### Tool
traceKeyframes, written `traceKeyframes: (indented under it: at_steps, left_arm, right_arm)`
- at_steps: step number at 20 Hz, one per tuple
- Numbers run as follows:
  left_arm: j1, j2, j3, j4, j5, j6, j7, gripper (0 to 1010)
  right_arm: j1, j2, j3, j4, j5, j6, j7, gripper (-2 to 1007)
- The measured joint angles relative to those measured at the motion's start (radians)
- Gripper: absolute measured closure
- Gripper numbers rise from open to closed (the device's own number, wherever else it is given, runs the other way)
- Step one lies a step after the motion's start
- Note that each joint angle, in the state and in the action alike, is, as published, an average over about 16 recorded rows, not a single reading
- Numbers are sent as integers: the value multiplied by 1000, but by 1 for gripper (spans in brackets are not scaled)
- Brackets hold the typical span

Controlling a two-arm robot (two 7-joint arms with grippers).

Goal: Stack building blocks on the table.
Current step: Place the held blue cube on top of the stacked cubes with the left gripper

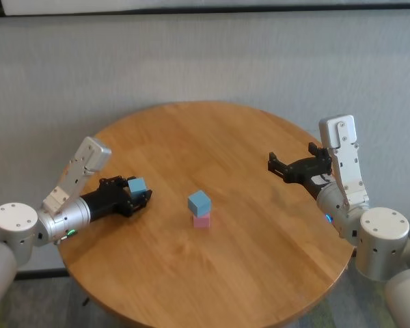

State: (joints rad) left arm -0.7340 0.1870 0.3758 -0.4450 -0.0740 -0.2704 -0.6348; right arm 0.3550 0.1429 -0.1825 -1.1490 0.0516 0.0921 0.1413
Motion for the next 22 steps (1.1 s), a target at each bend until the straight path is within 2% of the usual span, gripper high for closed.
traceKeyframes:
  at_steps: [5, 11, 16, 19, 22]
  left_arm:
    - [57, 32, -4, -132, -3, 52, 20, 468]
    - [146, 84, -2, -361, -8, 139, 50, 468]
    - [208, 116, 18, -535, -7, 205, 65, 468]
    - [228, 122, 36, -596, -4, 233, 69, 468]
    - [237, 122, 57, -632, 0, 255, 72, 468]
  right_arm:
    - [0, 0, 0, 0, 0, 0, 0, 4]
    - [0, 0, 0, 0, 0, 0, 0, 5]
    - [0, 0, 0, 0, 0, 0, 0, 5]
    - [0, 0, 0, 0, 0, 0, 0, 5]
    - [0, 0, 0, 0, 0, 0, 0, 5]
